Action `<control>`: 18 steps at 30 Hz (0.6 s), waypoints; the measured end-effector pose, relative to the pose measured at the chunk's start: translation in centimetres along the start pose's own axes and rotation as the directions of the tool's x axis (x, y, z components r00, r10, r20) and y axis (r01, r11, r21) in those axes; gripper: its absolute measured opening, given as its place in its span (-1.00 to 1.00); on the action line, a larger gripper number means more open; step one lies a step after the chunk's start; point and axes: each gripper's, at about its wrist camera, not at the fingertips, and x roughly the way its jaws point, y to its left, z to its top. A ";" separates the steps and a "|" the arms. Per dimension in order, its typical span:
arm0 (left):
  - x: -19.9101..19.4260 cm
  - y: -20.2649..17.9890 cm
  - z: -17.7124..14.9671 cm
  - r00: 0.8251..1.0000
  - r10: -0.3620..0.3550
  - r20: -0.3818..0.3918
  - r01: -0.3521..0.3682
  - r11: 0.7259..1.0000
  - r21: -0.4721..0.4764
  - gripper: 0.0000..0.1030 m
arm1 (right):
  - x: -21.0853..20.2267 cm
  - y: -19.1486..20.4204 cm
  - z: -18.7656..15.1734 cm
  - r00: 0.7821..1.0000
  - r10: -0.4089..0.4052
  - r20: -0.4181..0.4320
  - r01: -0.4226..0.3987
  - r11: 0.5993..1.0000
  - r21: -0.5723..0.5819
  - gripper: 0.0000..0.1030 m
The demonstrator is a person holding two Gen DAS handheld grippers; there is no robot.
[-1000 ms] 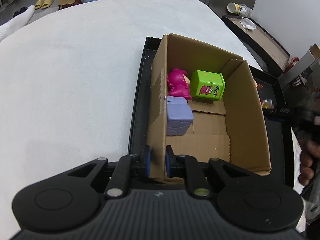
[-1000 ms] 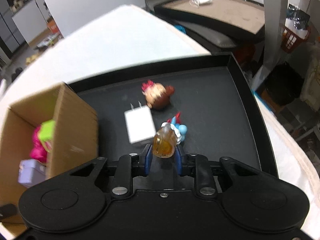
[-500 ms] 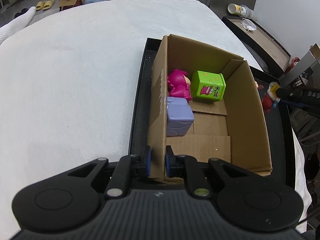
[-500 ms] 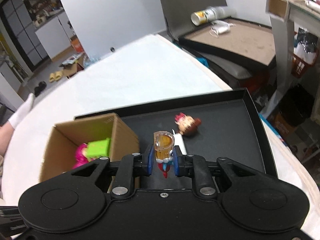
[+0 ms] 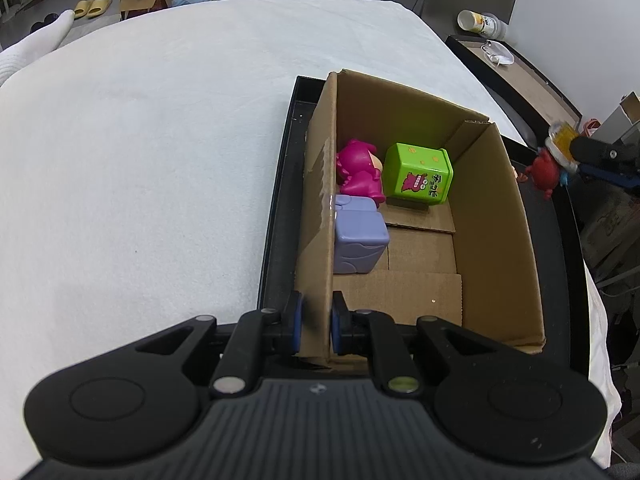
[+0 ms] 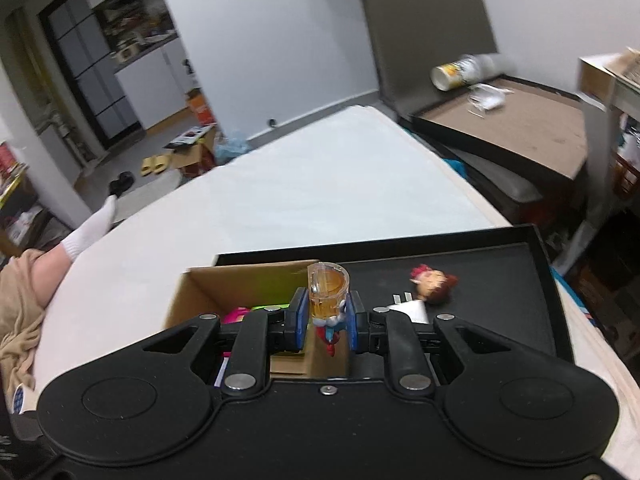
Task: Organize rigid objects
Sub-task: 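Carry the cup-and-bird figure into the box with the right tool and release it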
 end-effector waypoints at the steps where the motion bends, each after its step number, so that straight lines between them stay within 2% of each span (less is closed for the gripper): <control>1: 0.0 0.0 0.0 1.000 -0.001 0.000 0.001 1.000 0.000 -0.74 | 0.0 0.5 0.0 1.000 0.012 -0.001 -0.012 1.000 -0.010 -0.63; 9: 0.0 0.3 0.0 1.000 -0.011 0.000 0.011 1.000 -0.009 -0.74 | 1.3 3.2 -0.5 0.997 0.064 -0.044 -0.067 0.996 -0.063 -0.63; 18: -0.1 0.5 0.0 1.000 -0.019 0.003 0.019 1.000 -0.010 -0.74 | 3.4 5.6 -2.2 0.991 0.057 -0.117 -0.071 0.990 -0.118 -0.62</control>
